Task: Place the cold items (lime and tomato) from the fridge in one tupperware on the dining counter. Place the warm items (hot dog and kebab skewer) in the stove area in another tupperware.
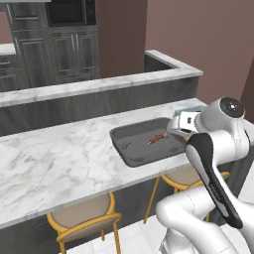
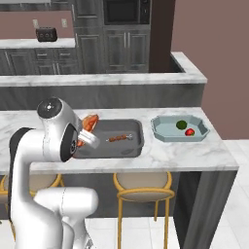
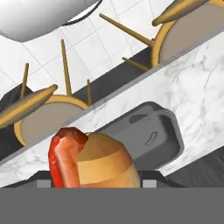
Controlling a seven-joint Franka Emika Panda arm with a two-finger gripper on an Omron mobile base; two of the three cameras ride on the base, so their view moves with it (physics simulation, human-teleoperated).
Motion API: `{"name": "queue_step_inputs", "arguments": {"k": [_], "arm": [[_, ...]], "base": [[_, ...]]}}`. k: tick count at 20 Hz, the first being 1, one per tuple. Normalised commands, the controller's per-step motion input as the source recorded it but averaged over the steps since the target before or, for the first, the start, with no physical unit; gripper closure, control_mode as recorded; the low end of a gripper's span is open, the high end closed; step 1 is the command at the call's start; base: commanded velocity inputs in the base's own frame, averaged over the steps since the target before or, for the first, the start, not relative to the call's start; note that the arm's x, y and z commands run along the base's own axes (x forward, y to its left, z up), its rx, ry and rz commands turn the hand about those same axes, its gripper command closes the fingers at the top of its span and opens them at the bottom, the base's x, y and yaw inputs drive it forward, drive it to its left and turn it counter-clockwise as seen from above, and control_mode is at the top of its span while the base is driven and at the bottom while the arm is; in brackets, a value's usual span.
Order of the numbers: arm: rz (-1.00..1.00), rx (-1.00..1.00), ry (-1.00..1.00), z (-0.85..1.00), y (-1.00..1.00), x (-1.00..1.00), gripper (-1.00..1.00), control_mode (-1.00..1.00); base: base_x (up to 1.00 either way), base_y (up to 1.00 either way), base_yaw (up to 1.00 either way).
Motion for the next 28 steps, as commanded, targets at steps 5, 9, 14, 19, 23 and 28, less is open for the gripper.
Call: {"name": "queue_step_inputs", "arguments": {"k": [5, 9, 14, 19, 23, 28], "arm": [[0.02, 0.00, -0.03, 0.05, 0.01, 0.70, 1.00, -1.00], [0.00, 0.00, 0.08, -0.29, 0.04, 0.84, 1.00, -1.00], [0.00, 0.00, 0.34, -0.89, 0.60, 0.99, 1.00, -1.00], [0.01, 0.00, 0.23, -0.59, 0.30, 0.91, 1.00, -1.00], [0.07, 0.00, 0.19, -0.31, 0.00, 0.98, 1.00, -1.00], [0.12, 0.02, 0.31, -0.57, 0.01, 0.75, 1.00, -1.00]], "base": [[0.00, 0.00, 0.00], [0.00, 0.00, 0.00], [0.00, 0.00, 0.00], [0.00, 0.00, 0.00], [0.00, 0.00, 0.00], [0.00, 0.00, 0.00]]}}
